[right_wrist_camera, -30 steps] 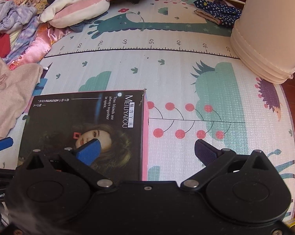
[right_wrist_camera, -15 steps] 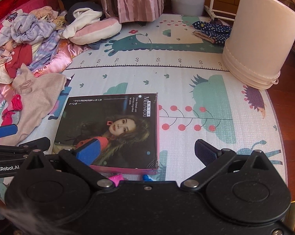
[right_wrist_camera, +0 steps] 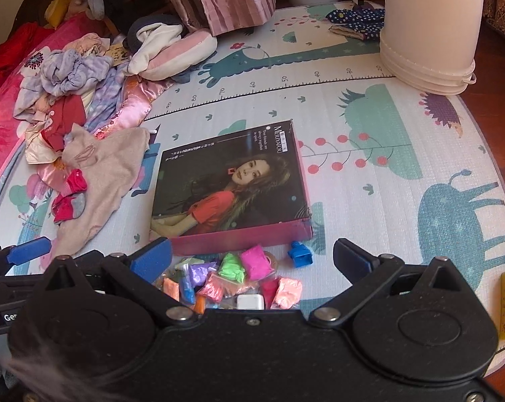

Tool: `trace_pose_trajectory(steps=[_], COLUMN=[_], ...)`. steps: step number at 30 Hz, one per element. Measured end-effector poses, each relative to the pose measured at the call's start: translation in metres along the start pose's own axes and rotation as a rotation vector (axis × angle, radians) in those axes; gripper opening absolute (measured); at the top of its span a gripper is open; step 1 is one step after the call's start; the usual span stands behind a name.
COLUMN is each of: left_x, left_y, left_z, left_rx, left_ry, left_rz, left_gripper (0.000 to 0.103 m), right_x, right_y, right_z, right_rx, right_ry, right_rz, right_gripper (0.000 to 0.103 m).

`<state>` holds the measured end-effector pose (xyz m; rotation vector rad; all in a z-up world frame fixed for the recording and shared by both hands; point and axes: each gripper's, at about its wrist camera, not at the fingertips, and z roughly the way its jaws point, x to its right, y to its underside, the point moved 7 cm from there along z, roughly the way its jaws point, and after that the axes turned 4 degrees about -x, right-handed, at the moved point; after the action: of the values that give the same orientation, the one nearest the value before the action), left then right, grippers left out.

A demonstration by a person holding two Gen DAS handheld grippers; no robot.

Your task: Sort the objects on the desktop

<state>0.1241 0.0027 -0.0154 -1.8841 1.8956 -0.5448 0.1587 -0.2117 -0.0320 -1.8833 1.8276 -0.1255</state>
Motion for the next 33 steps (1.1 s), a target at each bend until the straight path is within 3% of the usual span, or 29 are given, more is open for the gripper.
trace_pose_trajectory(steps=[8, 14, 22, 33], left_x=[-0.006, -0.004, -0.002, -0.001], left_y=[0.045, 0.068, 0.092, 0.098], left_z=[-0.025, -0.039, -0.047, -0.044], left_rx=[-0.020, -0.031, -0.061, -0.073], left_ry=[0.003, 0.055, 0.058, 0.042], left_rz=[-0.053, -0.078, -0.085, -0.060], left_gripper=[0.099, 0.099, 0.098, 0.098], right_x=[-0.017, -0.023, -0.032, -0.024], right_y=[0.048, 0.080, 0.121, 0.123], right_z=[-0.012, -0.014, -0.018, -0.025], right_rx=[-0.030, -0.068, -0.119, -0.126], right_ry=[0.032, 0.076, 0.135, 0.166], right_rz=[-0.026, -0.045, -0.070, -0.098], right_gripper=[0.102, 0.102, 0.102, 0.102])
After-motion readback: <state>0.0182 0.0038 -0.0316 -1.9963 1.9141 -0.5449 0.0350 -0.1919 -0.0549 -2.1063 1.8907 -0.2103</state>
